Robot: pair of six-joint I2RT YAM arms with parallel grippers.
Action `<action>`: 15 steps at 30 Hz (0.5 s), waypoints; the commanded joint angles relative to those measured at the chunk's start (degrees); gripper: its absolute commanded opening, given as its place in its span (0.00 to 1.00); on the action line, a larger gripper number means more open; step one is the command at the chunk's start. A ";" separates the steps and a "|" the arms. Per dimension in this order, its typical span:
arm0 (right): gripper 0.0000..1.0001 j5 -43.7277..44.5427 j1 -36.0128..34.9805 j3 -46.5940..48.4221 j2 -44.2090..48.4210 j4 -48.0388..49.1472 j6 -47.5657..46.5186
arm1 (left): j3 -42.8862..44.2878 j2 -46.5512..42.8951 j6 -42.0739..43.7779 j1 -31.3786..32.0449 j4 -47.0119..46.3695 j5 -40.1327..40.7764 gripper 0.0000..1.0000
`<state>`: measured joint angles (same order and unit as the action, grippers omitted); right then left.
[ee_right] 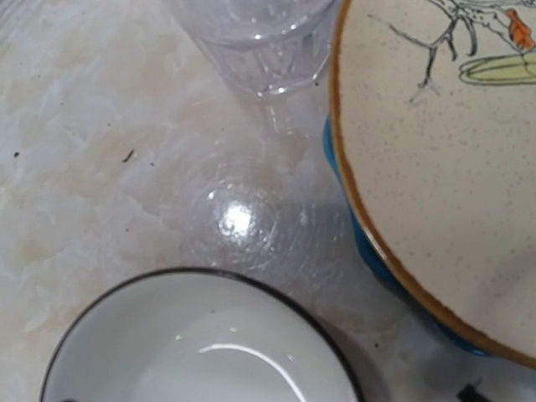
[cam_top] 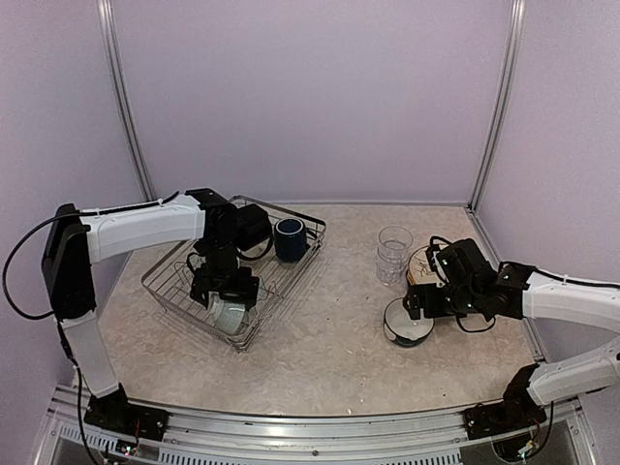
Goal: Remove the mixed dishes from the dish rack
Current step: Grab the bowl from the dish rack.
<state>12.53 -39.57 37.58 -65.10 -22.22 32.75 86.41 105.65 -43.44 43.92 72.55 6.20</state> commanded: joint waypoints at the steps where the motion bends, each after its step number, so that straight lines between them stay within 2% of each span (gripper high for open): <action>1: 0.96 -0.66 0.37 0.96 -0.80 0.86 -0.36 | -0.38 -2.89 0.07 -0.57 -0.31 -0.11 0.87; 5: 0.96 -0.84 0.29 1.26 -1.01 0.78 -0.32 | -0.79 -3.14 -0.23 -0.53 0.23 0.64 0.83; 11: 0.96 -0.94 0.35 2.28 -1.25 0.33 -0.58 | -2.21 -3.99 0.10 -0.95 -1.47 0.10 0.88; 15: 0.96 -0.85 0.35 2.93 -0.44 -0.38 -0.72 | -2.87 -4.13 0.45 -1.21 -2.69 -0.61 0.79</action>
<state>11.75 -39.57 38.68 -65.98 -21.98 32.51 84.66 103.02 -43.35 43.38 71.40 5.82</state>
